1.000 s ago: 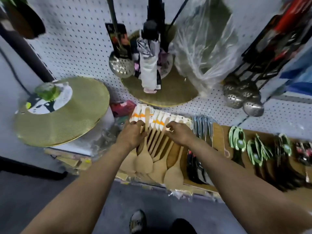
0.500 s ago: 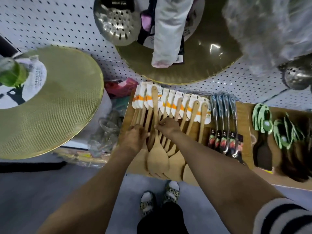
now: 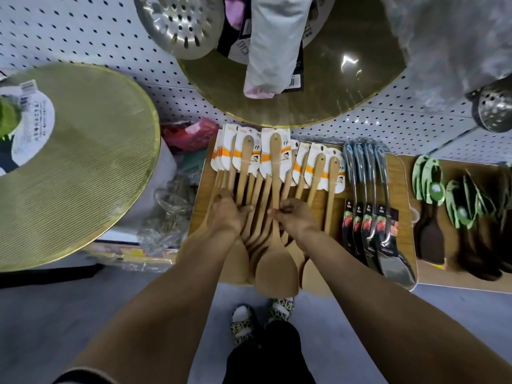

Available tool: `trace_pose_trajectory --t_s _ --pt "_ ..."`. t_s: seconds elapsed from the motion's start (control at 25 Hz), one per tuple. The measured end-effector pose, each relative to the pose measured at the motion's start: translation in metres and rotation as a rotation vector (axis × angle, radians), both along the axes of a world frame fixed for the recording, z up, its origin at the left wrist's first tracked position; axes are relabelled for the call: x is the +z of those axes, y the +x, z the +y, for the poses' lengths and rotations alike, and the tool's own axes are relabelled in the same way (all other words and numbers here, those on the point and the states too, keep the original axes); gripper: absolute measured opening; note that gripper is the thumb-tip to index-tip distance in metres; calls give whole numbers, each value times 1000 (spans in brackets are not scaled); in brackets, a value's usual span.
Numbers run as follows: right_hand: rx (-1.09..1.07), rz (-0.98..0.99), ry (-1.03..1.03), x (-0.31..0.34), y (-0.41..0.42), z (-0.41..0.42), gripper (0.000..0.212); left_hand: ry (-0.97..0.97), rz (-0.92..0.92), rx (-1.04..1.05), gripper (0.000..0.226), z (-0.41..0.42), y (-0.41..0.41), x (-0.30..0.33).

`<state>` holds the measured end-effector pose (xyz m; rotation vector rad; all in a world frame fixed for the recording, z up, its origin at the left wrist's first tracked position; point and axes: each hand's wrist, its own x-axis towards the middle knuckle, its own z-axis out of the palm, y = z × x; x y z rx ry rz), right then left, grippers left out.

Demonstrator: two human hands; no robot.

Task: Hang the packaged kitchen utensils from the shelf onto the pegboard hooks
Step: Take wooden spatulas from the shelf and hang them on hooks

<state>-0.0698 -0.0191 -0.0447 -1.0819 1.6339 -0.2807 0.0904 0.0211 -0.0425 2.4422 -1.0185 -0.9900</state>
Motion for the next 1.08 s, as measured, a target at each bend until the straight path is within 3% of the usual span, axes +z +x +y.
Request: trace_pose_trajectory --t_s 0.16,0.56,0.76,1.08 --pt "-84 -51 1 0 -17 12 24 53 -62 19 50 -9 2 -1" --pt "-239 -116 -34 32 -45 25 23 -1 135 87 26 26 -19 26" --pt "-281 -123 -98 51 -87 47 22 -58 306 105 16 50 -62 49" --pt "-406 -164 -212 101 -200 87 26 -94 469 -63 21 83 -170 91"
